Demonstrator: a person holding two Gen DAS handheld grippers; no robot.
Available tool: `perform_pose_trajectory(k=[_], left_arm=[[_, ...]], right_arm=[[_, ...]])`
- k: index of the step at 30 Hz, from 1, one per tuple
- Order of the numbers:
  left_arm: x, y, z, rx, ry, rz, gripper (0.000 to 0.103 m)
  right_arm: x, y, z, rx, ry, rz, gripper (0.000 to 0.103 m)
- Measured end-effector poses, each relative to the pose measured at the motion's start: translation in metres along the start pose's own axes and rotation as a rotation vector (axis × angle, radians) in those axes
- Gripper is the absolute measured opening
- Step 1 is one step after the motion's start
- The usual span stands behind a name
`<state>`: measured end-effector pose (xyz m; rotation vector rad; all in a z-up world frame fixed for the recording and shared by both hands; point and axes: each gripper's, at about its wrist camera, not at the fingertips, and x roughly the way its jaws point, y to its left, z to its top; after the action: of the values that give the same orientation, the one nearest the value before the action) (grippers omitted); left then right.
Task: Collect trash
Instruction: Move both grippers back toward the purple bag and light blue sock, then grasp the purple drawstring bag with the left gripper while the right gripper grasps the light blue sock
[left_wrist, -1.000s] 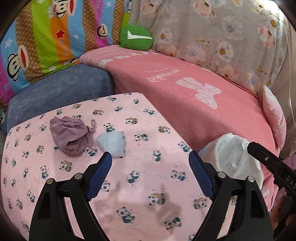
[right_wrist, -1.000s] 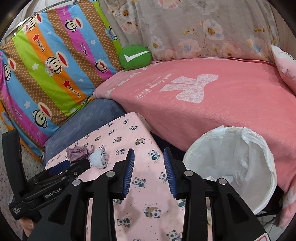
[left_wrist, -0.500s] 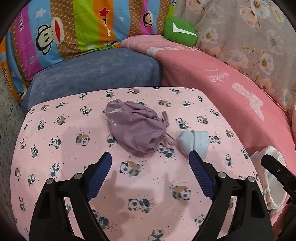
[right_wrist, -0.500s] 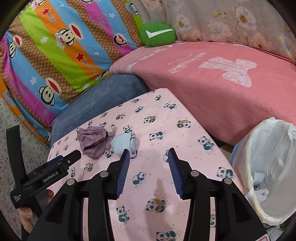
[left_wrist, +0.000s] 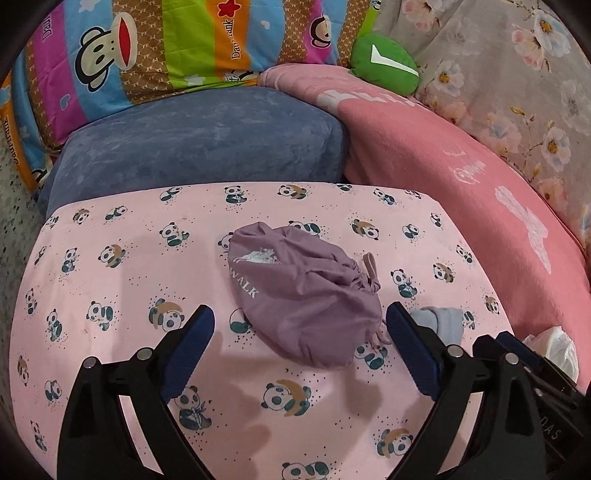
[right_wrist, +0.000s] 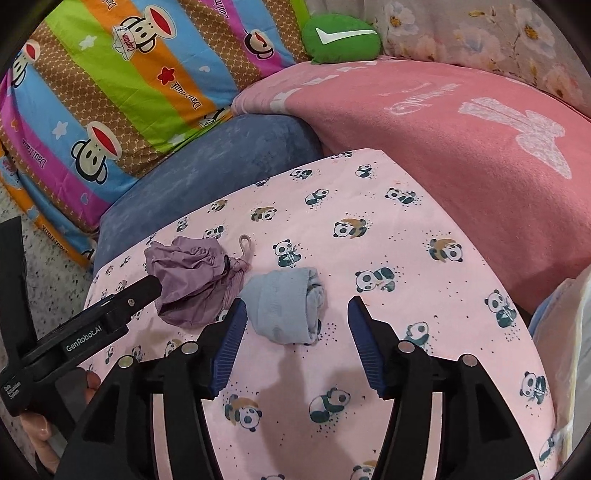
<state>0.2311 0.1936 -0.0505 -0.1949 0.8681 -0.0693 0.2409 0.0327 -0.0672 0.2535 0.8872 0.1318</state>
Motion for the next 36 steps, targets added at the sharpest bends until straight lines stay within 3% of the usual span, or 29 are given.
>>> perform_pose_trajectory(k=[17,25,28,36], left_arm=[[0.045,0.006,0.004,-0.067,0.07,-0.068,0.088],[0.043,0.009,-0.004,-0.06,0.09,-0.113,0.042],[0.039,0.008,-0.009,-0.061,0.093,-0.116,0.028],[0.012,0.003,-0.023,-0.057,0.084,-0.139,0.018]], right_arm=[[0.057,0.004,0.004,0.017,0.068,0.015,0.062],[0.06,0.007,-0.009,0.03,0.078,0.035,0.052],[0.056,0.008,-0.015,0.033,0.075,0.04,0.047],[0.032,0.008,-0.033,0.029,0.073,0.06,0.039]])
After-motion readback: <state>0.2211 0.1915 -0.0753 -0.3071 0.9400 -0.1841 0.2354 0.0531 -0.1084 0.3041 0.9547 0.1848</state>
